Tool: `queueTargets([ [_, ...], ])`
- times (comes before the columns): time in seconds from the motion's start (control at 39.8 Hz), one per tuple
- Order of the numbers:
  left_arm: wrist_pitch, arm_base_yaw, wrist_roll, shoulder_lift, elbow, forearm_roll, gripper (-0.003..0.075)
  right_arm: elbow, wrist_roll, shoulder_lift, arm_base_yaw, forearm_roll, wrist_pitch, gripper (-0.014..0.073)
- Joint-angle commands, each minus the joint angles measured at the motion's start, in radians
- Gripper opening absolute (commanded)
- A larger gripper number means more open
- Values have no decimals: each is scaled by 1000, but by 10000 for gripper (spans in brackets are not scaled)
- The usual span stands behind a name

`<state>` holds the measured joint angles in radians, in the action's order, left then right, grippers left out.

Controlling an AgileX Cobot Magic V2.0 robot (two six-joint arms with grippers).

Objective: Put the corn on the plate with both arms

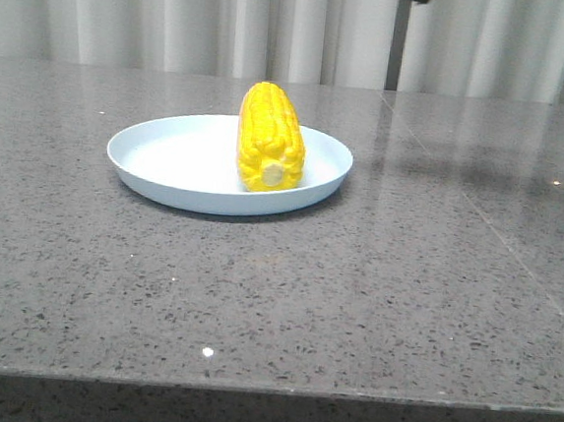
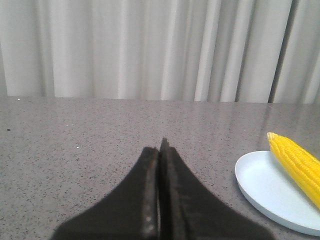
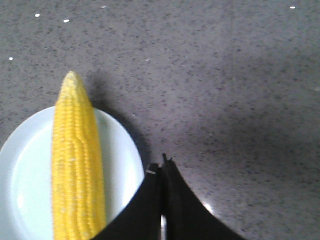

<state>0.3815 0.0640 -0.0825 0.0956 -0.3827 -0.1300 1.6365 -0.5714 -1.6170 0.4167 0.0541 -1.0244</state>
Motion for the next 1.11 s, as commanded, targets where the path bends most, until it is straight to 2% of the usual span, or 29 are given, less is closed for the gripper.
queueTargets([
  [0.0, -76, 7, 1, 12, -26, -5, -20, 19, 74, 82, -56, 19, -18, -62],
  [0.15, -76, 7, 1, 12, -26, -5, -20, -83, 187, 179, -154, 16, -25, -62],
  [0.35, -76, 7, 1, 12, -26, -5, -20, -317, 315, 373, -306, -33, 12, -62],
  [0.45, -76, 7, 1, 12, -26, -5, -20, -417, 367, 455, -345, -96, 41, -62],
  [0.55, -76, 7, 1, 12, -26, -5, -20, -499, 383, 535, -347, -102, 74, -62],
  [0.68, -76, 7, 1, 12, -26, -5, -20, -652, 406, 693, -345, -92, 227, -62],
  [0.8, -76, 7, 1, 12, -26, -5, -20, -838, 416, 880, -345, -18, 397, -62],
  [0.96, -76, 7, 1, 12, -26, -5, -20, -1038, 416, 1095, -345, 54, 560, -62],
  [1.08, -76, 7, 1, 12, -26, -5, -20, -1190, 416, 1282, -345, 58, 672, -62],
])
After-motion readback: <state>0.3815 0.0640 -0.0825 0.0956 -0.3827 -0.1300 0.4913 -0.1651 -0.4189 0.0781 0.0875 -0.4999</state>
